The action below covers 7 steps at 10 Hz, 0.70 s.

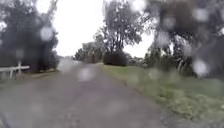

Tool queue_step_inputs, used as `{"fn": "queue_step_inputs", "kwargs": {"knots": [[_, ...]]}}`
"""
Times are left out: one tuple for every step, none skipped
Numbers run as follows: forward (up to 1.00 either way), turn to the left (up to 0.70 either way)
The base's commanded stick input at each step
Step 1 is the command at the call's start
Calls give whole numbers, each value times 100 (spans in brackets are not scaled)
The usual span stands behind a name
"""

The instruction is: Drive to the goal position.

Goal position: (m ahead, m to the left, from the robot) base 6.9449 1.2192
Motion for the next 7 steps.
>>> {"fn": "queue_step_inputs", "kwargs": {"knots": [[100,0],[100,0],[100,0],[100,0],[100,0],[100,0],[100,0]]}}
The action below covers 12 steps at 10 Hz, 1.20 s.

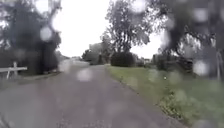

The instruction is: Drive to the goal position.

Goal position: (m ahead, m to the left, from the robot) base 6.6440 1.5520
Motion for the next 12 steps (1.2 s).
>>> {"fn": "queue_step_inputs", "kwargs": {"knots": [[100,0],[100,0],[100,0],[100,1],[100,1],[100,2],[100,35],[100,36],[100,36],[100,36],[100,36],[100,0]]}}
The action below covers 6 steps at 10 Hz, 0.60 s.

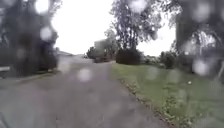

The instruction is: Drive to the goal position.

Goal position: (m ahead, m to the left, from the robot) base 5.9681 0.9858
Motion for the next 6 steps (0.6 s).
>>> {"fn": "queue_step_inputs", "kwargs": {"knots": [[100,0],[100,0],[100,0],[100,0],[100,0],[100,0]]}}
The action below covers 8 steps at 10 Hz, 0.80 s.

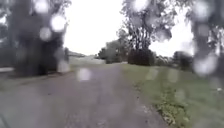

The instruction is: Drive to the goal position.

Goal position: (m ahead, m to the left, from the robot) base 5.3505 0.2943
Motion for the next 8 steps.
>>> {"fn": "queue_step_inputs", "kwargs": {"knots": [[100,0],[100,0],[100,0],[100,0],[100,0],[100,0],[100,0],[100,0]]}}
